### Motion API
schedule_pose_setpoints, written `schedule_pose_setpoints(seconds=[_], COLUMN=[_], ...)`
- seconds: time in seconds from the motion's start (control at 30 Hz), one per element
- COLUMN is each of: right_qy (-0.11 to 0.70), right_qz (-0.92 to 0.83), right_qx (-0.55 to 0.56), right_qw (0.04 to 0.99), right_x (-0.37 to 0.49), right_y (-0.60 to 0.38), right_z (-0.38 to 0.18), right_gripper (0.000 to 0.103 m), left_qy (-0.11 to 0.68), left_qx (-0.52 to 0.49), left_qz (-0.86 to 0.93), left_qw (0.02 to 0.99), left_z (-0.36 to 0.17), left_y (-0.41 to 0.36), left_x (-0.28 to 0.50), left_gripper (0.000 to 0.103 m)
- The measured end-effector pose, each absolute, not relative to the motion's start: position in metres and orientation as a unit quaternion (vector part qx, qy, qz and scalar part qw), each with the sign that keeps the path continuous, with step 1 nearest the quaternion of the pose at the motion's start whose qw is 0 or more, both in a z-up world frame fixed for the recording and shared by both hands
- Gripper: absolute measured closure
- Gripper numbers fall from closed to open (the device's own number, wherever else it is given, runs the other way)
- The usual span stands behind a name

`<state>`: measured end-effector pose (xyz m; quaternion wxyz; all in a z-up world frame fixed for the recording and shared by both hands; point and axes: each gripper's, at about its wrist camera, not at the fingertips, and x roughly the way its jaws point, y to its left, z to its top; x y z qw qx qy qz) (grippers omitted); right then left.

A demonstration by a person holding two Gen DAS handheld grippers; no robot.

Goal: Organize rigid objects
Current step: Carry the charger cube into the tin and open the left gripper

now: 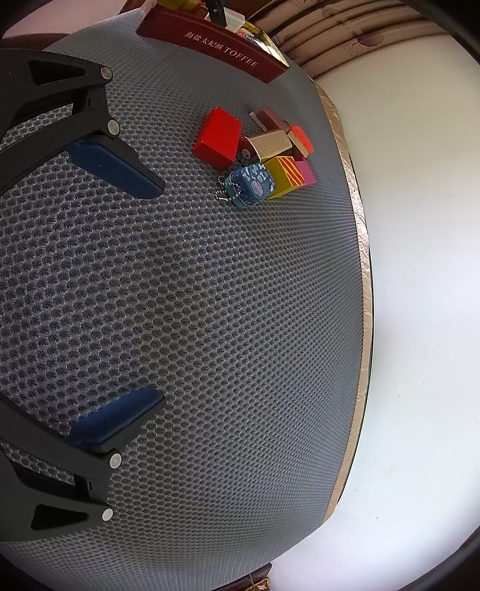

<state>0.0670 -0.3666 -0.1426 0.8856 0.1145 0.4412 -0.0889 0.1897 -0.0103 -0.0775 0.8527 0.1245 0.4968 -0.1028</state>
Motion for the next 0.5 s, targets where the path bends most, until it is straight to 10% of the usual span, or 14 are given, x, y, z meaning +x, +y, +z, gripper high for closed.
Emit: schedule_pose_setpoints(seconds=[0.5], right_qy=[0.44], right_qz=[-0.089], right_qx=[0.114], right_qw=[0.886], right_x=[0.066], right_y=[-0.365], right_z=[-0.143], right_gripper=[0.001], left_qy=[0.442], left_qx=[0.039], left_qz=[-0.06], left_qw=[0.894], left_z=[-0.023], left_y=[0.014], left_x=[0.147], left_gripper=[0.036])
